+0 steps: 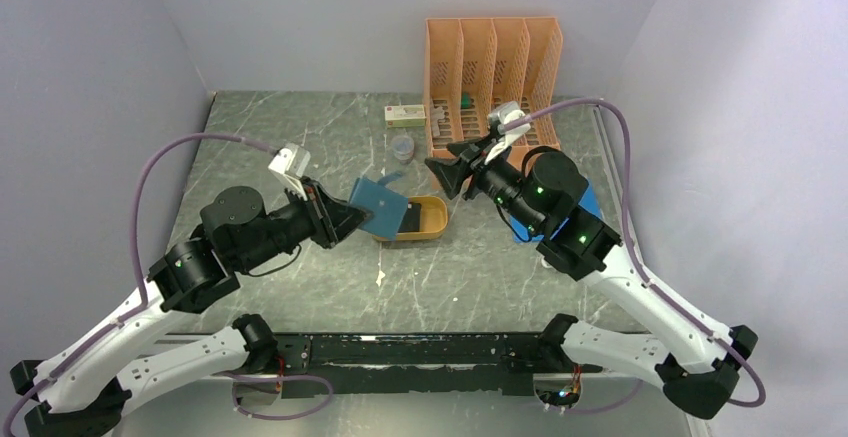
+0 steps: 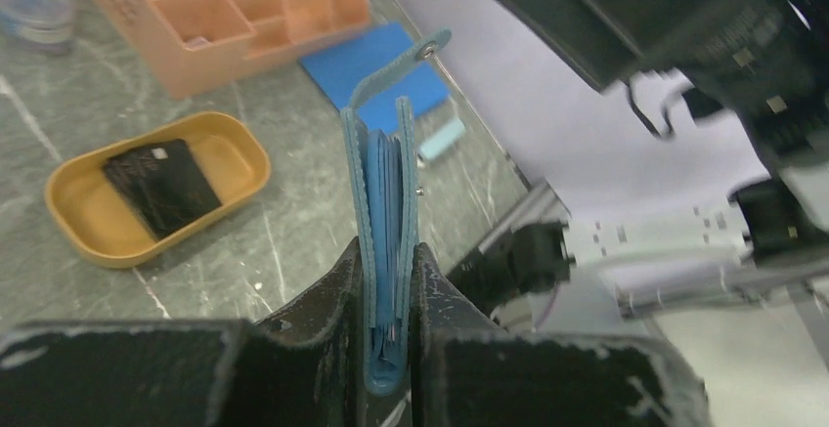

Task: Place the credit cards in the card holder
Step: Close the card holder.

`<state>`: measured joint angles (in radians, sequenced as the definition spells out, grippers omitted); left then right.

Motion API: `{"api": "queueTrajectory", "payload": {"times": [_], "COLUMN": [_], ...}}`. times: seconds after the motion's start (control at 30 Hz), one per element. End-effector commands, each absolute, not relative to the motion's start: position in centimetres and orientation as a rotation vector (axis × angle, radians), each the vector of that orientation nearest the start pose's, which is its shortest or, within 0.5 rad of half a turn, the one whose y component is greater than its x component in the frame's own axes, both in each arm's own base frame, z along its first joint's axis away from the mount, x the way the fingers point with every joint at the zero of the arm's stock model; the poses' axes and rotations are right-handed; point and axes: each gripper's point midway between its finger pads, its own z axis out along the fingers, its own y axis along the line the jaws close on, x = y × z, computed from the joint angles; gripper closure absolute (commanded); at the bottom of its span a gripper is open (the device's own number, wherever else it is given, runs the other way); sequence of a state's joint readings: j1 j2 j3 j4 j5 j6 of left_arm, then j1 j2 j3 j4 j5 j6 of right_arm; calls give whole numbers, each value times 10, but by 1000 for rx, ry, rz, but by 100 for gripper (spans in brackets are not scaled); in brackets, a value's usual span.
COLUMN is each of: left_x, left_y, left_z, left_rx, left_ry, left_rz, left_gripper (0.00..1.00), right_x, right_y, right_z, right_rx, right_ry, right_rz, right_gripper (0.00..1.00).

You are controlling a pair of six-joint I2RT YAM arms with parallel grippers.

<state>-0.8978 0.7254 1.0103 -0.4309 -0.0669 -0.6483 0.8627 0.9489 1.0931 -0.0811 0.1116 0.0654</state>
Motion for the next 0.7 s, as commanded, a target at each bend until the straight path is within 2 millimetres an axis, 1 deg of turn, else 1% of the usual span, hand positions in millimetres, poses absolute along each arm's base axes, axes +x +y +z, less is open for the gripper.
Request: {"api": "queueTrajectory", "payload": {"times": [0.0, 0.03, 0.13, 0.23, 0.4, 0.53, 0.67], "left_x": [129, 125, 121, 118, 117, 114, 112], "left_y": [-249, -247, -245, -246, -249, -251, -251], "left_z": [350, 352, 356, 360, 358, 359, 362], "left_rx": [481, 493, 506, 524, 536, 545, 550], "left_ry": [1778, 1766, 1738, 1726, 1736, 1725, 1718], "left_rz": [-1213, -1224, -1240, -1252, -1268, -1291, -1301], "left_gripper": [95, 95, 95, 95, 95, 95, 95], "right_x": [202, 198, 183, 175, 161, 161, 159], "right_y": [274, 272, 269, 268, 269, 273, 276], "right_z": [389, 393, 396, 392, 392, 388, 389], "right_rx": [-592, -597, -634, -662, -711, -731, -747], "right_ry": [1482, 1462, 1437, 1446, 1447, 1476, 1478], "right_rz": [1039, 1062, 1117, 1137, 1190, 1205, 1231], "right_gripper": [47, 47, 50, 53, 55, 62, 66]}}
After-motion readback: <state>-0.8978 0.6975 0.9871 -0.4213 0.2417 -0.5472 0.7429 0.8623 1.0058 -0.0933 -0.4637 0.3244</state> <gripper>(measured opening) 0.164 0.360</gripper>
